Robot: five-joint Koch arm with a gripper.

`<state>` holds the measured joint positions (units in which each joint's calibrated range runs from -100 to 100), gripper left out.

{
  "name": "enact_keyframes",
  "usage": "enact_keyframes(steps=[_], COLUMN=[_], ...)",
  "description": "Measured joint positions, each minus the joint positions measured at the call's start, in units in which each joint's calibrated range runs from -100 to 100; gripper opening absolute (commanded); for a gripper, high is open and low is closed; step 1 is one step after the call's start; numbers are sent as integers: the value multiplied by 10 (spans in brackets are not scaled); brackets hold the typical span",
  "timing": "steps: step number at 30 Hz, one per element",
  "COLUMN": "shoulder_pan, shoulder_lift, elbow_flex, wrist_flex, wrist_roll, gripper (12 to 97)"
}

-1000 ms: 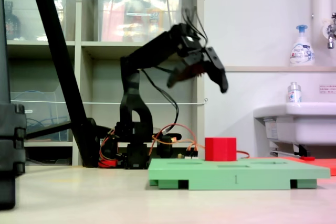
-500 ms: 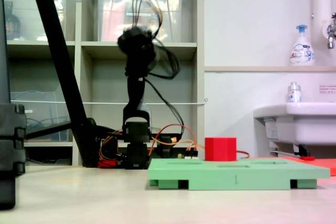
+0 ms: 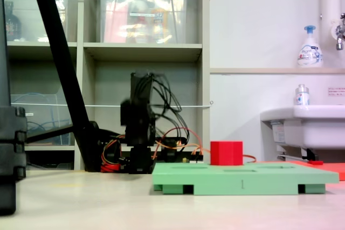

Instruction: Put the octagonal pillar block into the corresponding hole

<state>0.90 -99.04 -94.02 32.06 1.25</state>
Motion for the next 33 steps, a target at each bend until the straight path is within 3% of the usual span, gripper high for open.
enact_keyframes(steps=[7,16,33], shoulder_pan=[3,5,6], shoulder_lift=[-1,-4,-5], elbow_flex=[-51,-51,-50], wrist_flex=[-3,-240,-245], wrist_roll=[-21,-23,-23], gripper=[503,483,494])
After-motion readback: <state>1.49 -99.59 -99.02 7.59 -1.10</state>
